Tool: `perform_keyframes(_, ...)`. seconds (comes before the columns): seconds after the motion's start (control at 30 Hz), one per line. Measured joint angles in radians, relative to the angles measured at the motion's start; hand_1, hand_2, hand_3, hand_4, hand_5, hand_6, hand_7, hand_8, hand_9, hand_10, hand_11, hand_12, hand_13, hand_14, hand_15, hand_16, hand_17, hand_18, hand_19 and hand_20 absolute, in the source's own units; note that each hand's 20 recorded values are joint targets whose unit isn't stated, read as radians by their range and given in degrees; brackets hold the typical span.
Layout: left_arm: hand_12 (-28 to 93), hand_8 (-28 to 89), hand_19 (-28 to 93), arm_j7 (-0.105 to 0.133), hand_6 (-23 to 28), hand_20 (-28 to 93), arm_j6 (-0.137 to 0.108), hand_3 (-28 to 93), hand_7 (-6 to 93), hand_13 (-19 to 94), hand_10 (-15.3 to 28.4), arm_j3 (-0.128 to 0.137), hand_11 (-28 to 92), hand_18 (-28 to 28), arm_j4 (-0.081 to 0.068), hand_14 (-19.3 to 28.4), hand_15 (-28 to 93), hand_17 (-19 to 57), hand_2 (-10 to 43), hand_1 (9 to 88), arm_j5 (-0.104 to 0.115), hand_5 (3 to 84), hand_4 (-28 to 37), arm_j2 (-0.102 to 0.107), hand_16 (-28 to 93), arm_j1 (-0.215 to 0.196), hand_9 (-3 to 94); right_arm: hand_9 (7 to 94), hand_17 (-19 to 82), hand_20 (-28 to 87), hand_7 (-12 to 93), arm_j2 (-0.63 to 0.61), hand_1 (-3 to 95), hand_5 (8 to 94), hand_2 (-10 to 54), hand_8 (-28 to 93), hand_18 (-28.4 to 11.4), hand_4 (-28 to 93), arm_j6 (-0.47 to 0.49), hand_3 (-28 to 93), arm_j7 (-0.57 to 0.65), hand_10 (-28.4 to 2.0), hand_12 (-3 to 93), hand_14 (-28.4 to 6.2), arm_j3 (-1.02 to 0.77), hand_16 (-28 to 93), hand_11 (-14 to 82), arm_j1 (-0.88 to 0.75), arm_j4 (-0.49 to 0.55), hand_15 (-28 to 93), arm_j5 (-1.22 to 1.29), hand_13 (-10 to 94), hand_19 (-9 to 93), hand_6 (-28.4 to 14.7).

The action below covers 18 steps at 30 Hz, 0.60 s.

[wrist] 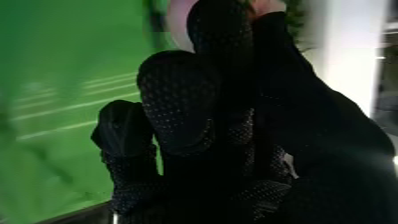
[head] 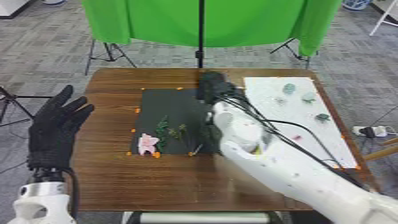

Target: Arrange flowers

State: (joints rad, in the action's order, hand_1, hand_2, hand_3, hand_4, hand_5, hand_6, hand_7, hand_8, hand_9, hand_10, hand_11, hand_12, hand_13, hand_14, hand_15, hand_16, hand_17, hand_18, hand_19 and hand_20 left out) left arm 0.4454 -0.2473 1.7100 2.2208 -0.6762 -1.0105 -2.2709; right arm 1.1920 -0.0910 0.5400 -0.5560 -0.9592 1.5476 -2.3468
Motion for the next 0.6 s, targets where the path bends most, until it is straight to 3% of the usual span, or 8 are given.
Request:
perform_keyframes(0.23, 12, -9, 42, -0.033, 8.6, 19, 0.023, 73, 11.8, 23, 19.5, -0.016, 26, 20.0, -0.017, 24.5, 48, -11.2, 9.5, 26.1, -0.017, 34.9, -21.2, 0.015, -6, 0.073, 33.1, 93.6, 39, 52, 19, 0.177, 61.5, 85.2, -9.5, 2, -20.4, -28, 0.06, 64, 0.003, -6.4, 34.1, -3.7, 0.099, 21, 16.5, 0.057, -0.088, 66, -0.007, 80, 93, 1.6)
perform_keyframes(0.43, 12, -9, 42, -0.035, 8.6, 19, 0.028, 73, 11.8, 23, 19.5, -0.017, 26, 20.0, -0.017, 24.4, 48, -11.2, 9.5, 26.1, -0.017, 35.0, -21.1, 0.034, -6, 0.092, 33.1, 93.5, 38, 52, 17, 0.202, 63.1, 84.9, -9.5, 1, -19.0, -28, 0.074, 58, 0.019, -5.9, 33.3, -3.4, 0.173, 20, 14.6, 0.089, -0.104, 69, -0.005, 78, 93, 3.4)
perform_keyframes(0.6, 12, -9, 42, -0.042, 8.6, 19, 0.031, 73, 11.9, 23, 19.5, -0.02, 26, 19.9, -0.019, 24.5, 48, -11.2, 9.6, 26.2, -0.017, 35.1, -21.0, 0.037, -6, 0.103, 33.1, 90.3, 36, 57, 15, 0.196, 63.3, 82.0, -9.5, 0, -18.6, -28, 0.056, 50, 0.061, -6.2, 28.5, -4.1, 0.218, 19, 20.8, 0.108, -0.129, 73, -0.003, 74, 93, 3.8)
